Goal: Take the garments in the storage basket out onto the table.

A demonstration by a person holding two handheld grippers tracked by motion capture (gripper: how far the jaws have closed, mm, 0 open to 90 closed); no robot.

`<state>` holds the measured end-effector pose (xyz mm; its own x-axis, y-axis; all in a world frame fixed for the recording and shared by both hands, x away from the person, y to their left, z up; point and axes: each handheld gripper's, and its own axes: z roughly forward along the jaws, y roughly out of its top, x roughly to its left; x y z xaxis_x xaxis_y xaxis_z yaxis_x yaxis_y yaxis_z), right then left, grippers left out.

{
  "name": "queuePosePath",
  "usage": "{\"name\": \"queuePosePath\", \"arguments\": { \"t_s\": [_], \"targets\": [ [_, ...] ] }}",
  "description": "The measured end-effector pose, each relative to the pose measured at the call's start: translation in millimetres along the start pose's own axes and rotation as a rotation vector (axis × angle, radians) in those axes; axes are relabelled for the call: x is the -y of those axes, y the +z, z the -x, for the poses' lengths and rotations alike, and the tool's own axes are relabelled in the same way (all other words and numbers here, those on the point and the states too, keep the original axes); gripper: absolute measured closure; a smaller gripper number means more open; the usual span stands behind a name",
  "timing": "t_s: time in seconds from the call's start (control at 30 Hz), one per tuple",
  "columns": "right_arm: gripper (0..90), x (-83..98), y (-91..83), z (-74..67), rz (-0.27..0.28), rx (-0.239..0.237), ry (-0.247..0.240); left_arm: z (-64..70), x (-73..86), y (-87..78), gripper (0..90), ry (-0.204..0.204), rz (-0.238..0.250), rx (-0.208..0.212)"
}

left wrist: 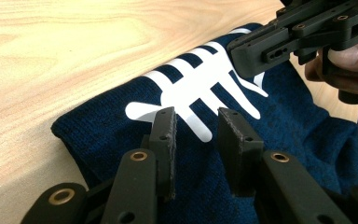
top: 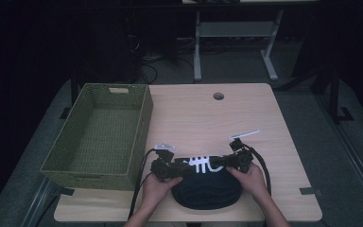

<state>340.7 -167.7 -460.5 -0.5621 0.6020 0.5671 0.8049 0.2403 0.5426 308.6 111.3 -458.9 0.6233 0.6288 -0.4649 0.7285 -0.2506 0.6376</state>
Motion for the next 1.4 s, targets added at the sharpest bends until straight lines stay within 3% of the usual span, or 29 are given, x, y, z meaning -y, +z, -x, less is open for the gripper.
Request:
{"name": "queuePosePath", "arguments": {
  "t_s": [0.13,0.23,0.33,0.47,0.6,0.73,0.8,1.07,1.4],
  "targets": [
    [85.5,2.6,2.0,0.2,-0.01,0.011,-0.006,0.6,1.1,0.8,68.3,0.012,0.001,-0.007],
    [84.2,2.0,0.1,-1.2,-0.007,0.007,-0.006,0.4,-0.4,-2.6,66.6,-0.009,0.016,0.013],
    [83.6,4.1,-8.6,-8.1,0.016,-0.035,-0.012,7.8,-0.9,-11.8,66.0,0.014,0.038,0.017],
    [81.7,13.9,-20.7,-19.4,0.008,-0.046,-0.048,15.9,3.1,-25.0,65.4,0.033,0.06,0.026],
    [79.1,30.1,-32.6,-19.3,0.008,-0.027,-0.057,10.9,13.8,-32.8,63.8,0.011,0.068,-0.01],
    [74.7,43.1,-46.1,-7.6,0.035,0.022,-0.019,0.9,22.6,-37.0,62.7,-0.031,0.081,-0.054],
    [72.3,47.8,-50.5,-1.7,0.047,0.035,-0.002,-2.3,25.2,-36.3,62.1,-0.055,0.082,-0.067],
    [62.6,54.3,-57.1,7.6,0.103,0.084,0.033,-3.8,28.3,-29.2,55.4,-0.079,0.071,-0.088],
    [63.4,55.1,-56.9,12.8,0.083,0.112,0.025,-2.3,22.7,-10.9,58.9,-0.091,0.053,-0.07]
  ]
}}
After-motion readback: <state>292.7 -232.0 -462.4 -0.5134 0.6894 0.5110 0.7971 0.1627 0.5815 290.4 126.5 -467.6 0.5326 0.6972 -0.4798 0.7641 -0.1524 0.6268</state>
